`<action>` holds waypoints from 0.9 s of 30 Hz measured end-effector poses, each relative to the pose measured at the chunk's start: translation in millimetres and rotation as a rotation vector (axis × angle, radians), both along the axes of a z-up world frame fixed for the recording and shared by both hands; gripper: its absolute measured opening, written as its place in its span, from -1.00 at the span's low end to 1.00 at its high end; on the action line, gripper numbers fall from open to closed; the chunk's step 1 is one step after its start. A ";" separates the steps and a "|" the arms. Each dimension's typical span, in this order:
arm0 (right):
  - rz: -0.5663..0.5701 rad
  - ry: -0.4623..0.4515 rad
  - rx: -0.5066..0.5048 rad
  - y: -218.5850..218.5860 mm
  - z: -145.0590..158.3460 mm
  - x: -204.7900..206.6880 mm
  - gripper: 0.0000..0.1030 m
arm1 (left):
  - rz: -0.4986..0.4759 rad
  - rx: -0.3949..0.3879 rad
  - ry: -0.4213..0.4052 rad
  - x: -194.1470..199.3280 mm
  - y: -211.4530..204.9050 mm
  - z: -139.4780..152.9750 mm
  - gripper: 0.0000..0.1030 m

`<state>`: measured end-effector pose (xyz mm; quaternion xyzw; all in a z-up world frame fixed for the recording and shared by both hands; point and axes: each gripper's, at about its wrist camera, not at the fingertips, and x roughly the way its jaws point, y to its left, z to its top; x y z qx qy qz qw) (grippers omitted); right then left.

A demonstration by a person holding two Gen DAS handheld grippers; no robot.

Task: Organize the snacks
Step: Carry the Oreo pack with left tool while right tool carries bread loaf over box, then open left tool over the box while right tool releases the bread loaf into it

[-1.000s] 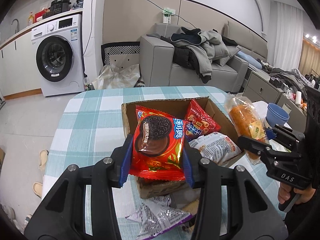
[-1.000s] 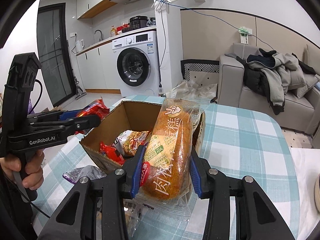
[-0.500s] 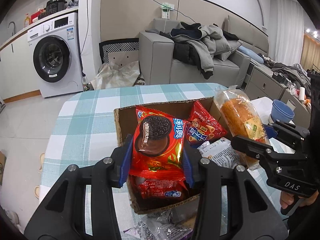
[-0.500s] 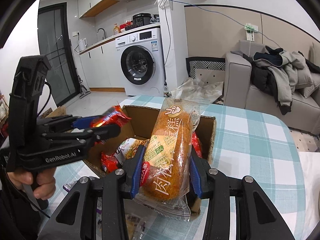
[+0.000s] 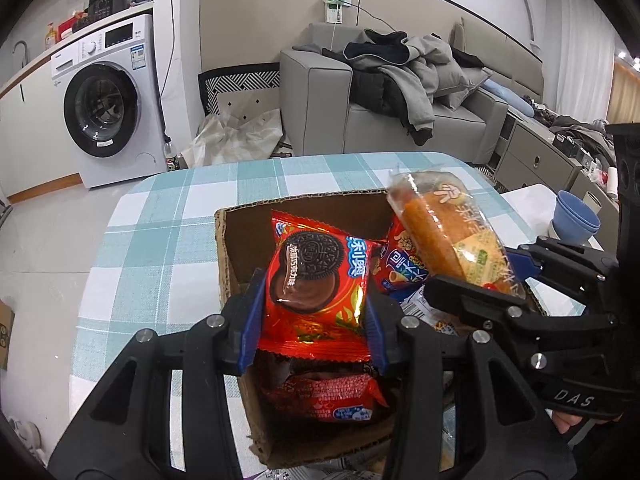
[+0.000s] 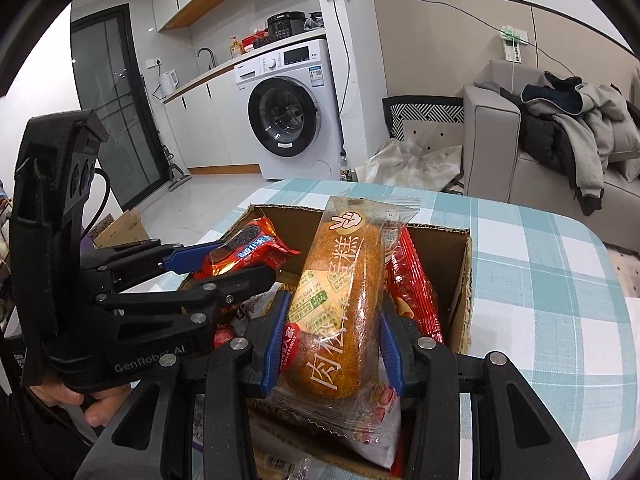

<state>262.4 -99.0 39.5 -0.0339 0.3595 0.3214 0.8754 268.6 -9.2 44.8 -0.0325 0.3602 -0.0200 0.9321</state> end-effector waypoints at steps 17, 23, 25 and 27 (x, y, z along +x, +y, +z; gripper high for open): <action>0.007 0.013 -0.003 -9.7 -5.4 7.8 -0.10 | 0.003 -0.003 0.032 15.4 -1.8 -7.0 -0.21; -0.033 -0.039 0.002 -28.8 7.2 -6.3 0.13 | 0.009 -0.020 0.019 7.2 0.0 -0.3 -0.14; -0.052 -0.051 0.007 -38.0 11.4 -13.4 0.36 | 0.011 -0.013 0.011 -0.4 0.1 3.9 0.04; -0.063 -0.059 0.021 -46.8 14.8 -19.9 0.56 | 0.013 -0.020 0.002 -8.9 1.6 9.7 0.29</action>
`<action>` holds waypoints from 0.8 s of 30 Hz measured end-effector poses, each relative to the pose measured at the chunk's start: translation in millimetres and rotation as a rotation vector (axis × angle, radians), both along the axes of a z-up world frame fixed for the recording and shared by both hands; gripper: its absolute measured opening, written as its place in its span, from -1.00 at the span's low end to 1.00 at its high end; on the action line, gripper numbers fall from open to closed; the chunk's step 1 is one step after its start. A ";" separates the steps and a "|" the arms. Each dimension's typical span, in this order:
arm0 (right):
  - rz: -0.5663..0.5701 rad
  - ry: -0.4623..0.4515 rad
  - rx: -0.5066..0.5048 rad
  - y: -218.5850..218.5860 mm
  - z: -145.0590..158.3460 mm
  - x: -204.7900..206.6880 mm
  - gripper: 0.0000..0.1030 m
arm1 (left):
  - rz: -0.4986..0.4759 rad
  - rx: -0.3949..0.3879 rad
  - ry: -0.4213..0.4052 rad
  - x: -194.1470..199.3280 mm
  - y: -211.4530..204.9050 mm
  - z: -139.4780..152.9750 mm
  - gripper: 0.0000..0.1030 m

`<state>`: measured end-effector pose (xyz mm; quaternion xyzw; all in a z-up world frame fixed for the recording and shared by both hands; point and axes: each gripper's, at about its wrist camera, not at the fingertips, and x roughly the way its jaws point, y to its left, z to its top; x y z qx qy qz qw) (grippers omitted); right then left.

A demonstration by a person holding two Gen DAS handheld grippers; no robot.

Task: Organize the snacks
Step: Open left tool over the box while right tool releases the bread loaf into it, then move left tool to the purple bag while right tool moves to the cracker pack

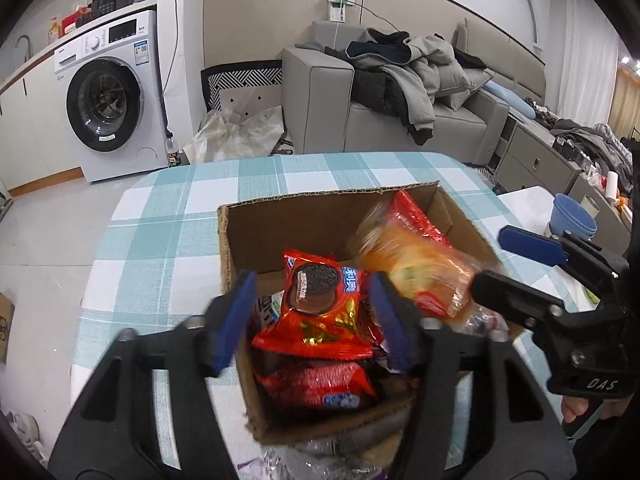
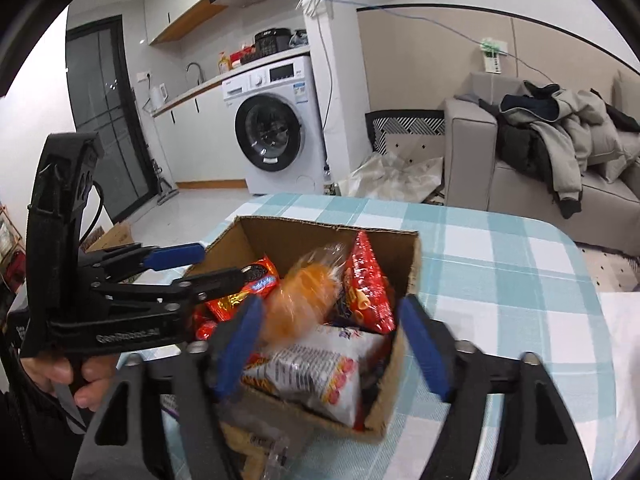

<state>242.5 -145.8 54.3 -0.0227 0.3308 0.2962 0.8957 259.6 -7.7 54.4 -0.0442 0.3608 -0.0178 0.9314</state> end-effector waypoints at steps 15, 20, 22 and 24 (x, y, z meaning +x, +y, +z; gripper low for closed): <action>-0.077 0.058 0.026 -28.0 -13.3 -41.3 0.99 | 0.041 -0.021 -0.033 -81.1 23.3 15.9 0.98; -0.057 0.084 -0.004 -19.1 -28.1 -55.4 0.99 | 0.048 -0.016 -0.015 -107.6 31.8 5.8 0.98; -0.052 0.098 -0.014 -15.3 -36.0 -62.2 0.99 | 0.049 -0.013 -0.013 -114.9 33.1 2.3 0.98; -0.041 0.116 -0.024 -10.0 -43.9 -68.9 0.99 | 0.051 -0.014 -0.007 -122.4 34.4 -1.8 0.98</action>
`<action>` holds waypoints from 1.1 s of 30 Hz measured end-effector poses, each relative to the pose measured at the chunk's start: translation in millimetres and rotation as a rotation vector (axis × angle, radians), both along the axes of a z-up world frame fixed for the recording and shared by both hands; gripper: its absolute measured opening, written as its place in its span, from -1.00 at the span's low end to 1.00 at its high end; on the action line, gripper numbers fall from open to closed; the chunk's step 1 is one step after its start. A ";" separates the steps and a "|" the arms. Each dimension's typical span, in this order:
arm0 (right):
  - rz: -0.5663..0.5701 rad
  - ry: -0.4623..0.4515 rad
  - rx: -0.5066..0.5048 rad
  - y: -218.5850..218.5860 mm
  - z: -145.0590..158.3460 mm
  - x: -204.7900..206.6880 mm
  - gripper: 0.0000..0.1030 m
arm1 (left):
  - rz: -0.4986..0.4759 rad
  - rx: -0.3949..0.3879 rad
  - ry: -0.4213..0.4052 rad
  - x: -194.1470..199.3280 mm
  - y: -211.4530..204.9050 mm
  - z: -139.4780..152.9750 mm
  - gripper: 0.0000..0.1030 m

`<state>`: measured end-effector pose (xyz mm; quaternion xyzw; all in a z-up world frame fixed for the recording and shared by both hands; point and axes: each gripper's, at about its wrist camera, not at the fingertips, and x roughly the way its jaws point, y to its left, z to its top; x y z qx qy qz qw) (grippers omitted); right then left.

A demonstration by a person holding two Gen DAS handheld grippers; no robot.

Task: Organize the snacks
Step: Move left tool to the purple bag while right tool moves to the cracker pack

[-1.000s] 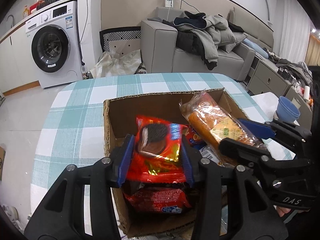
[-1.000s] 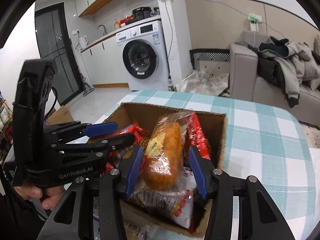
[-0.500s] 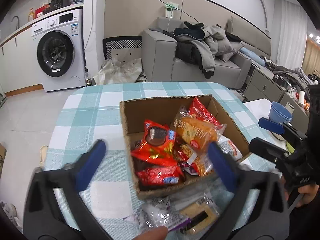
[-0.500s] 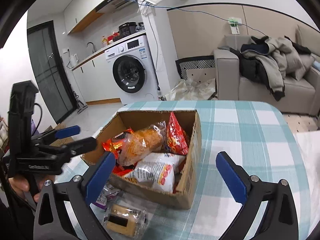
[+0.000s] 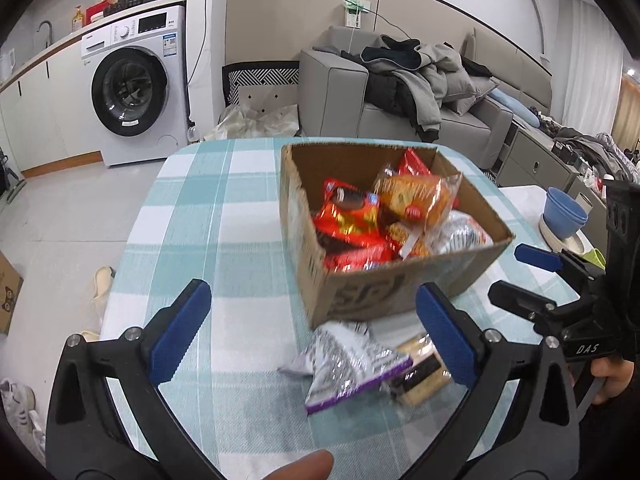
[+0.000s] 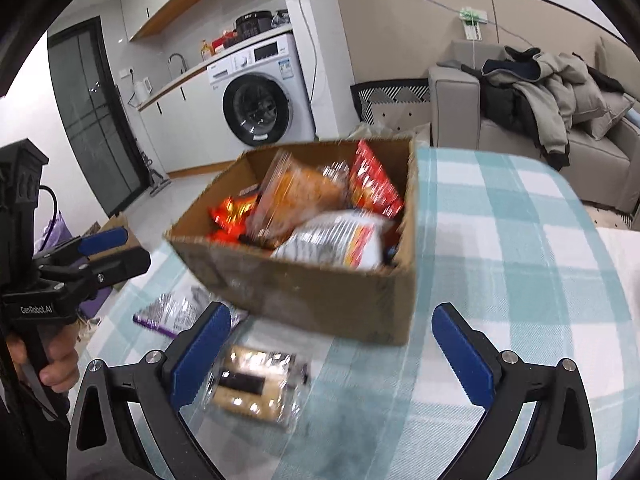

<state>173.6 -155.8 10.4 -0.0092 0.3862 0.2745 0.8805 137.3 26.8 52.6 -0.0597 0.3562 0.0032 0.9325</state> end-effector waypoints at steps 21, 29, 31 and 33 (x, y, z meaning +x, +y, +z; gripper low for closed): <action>0.136 0.136 -0.126 67.8 -60.2 -37.8 0.99 | -0.060 0.043 0.102 -8.6 -0.4 -19.4 0.98; 0.167 0.139 -0.210 91.6 -75.4 -40.1 0.99 | -0.024 0.015 0.129 -2.4 11.3 -26.6 0.98; 0.172 0.127 -0.235 95.5 -77.6 -41.0 0.99 | -0.023 0.015 0.132 -2.1 12.7 -28.3 0.98; 0.168 0.119 -0.249 98.4 -79.5 -41.2 0.99 | -0.026 0.013 0.134 -1.3 13.2 -29.9 0.98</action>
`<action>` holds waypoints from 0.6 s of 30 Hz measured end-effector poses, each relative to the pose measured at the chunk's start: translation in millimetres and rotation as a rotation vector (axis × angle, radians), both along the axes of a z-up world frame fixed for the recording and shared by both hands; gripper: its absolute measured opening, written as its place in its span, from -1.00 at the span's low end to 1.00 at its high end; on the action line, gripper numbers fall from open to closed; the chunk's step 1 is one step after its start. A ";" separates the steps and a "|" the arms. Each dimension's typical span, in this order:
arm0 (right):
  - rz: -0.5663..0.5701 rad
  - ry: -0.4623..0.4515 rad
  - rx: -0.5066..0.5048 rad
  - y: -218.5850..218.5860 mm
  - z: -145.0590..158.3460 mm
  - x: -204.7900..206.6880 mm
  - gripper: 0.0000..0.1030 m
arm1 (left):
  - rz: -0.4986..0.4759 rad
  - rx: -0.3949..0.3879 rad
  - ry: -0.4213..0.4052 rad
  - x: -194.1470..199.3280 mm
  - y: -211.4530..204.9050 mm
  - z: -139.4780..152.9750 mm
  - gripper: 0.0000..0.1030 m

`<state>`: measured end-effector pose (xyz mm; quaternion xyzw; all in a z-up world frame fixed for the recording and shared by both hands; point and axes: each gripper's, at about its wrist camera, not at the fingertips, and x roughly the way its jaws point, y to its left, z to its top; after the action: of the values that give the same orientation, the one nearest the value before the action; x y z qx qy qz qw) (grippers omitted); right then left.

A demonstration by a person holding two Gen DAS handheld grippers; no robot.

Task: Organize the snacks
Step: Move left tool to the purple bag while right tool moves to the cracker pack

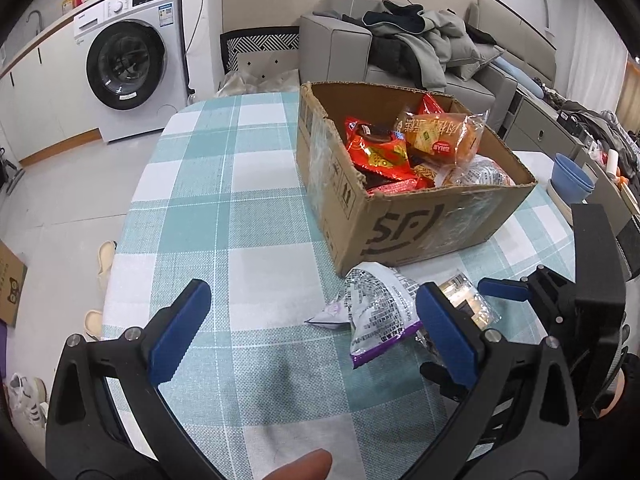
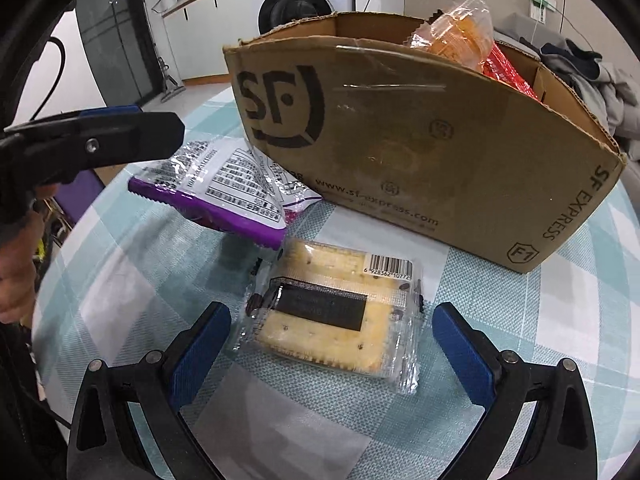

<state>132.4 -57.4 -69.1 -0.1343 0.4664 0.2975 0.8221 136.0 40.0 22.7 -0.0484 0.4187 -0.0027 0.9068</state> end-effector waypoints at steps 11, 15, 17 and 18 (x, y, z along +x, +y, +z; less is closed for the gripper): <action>-0.020 -0.015 0.035 -23.7 8.8 8.6 0.58 | -0.010 -0.061 0.029 6.2 4.6 -11.6 0.98; -0.020 -0.030 0.047 -34.7 12.0 8.9 0.40 | -0.013 -0.079 0.033 8.2 5.9 -14.7 0.98; -0.021 -0.036 0.049 -40.0 13.8 9.8 0.31 | -0.011 -0.077 0.040 9.8 5.3 -16.9 0.98; -0.017 -0.039 0.053 -41.2 14.0 9.5 0.30 | -0.011 -0.074 0.041 10.1 4.9 -17.5 0.98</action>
<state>141.9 -98.6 -55.2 -0.1143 0.4433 0.2998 0.8370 146.1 44.8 5.2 -0.0796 0.4371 -0.0221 0.8956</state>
